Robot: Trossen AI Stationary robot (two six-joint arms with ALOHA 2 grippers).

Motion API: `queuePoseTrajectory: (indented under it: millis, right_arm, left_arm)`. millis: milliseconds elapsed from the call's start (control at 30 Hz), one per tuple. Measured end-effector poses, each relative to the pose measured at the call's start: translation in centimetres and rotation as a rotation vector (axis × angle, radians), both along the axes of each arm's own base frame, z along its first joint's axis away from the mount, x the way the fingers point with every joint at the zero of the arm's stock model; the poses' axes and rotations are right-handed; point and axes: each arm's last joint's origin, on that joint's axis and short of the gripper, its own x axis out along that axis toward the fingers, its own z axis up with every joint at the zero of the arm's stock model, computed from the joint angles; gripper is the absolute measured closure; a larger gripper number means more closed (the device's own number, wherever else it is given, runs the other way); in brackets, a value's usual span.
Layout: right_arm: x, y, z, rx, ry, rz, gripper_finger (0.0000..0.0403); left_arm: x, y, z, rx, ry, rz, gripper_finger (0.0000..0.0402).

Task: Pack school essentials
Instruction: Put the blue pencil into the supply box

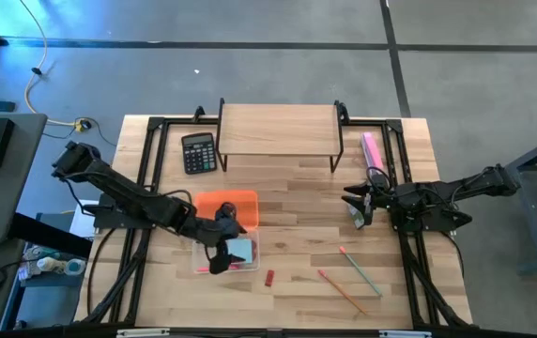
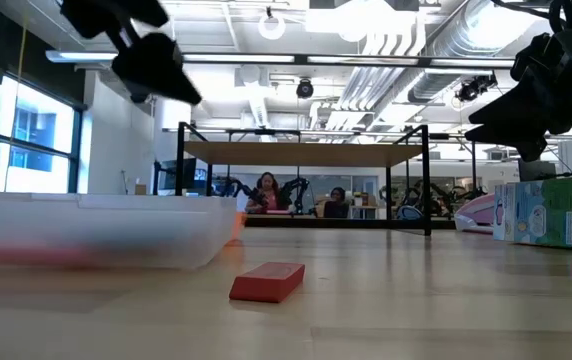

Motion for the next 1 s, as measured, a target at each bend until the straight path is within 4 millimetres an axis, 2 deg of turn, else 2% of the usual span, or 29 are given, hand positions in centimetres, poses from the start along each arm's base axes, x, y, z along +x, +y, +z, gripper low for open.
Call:
queuePoseTrajectory:
  millis: [267, 567, 767, 1000]
  right_arm:
    - [0.0, 0.0, 0.0, 0.0, 0.0, 0.0, 0.0238]
    - [0.0, 0.0, 0.0, 0.0, 0.0, 0.0, 0.0238]
    - [0.0, 0.0, 0.0, 0.0, 0.0, 0.0, 0.0238]
    - [0.0, -0.1, 0.0, -0.079, 0.017, -0.004, 0.0238]
  left_arm:
    - [-0.4, 0.4, 2.1, 0.053, -0.126, 0.03, 0.0002]
    - [0.4, 0.7, 3.5, 0.009, -0.285, 0.076, 0.0002]
    - [1.2, 1.9, 4.6, -0.01, -0.414, 0.16, 0.0002]
    - [1.6, 3.6, 5.1, -0.063, -0.468, 0.262, 0.0002]
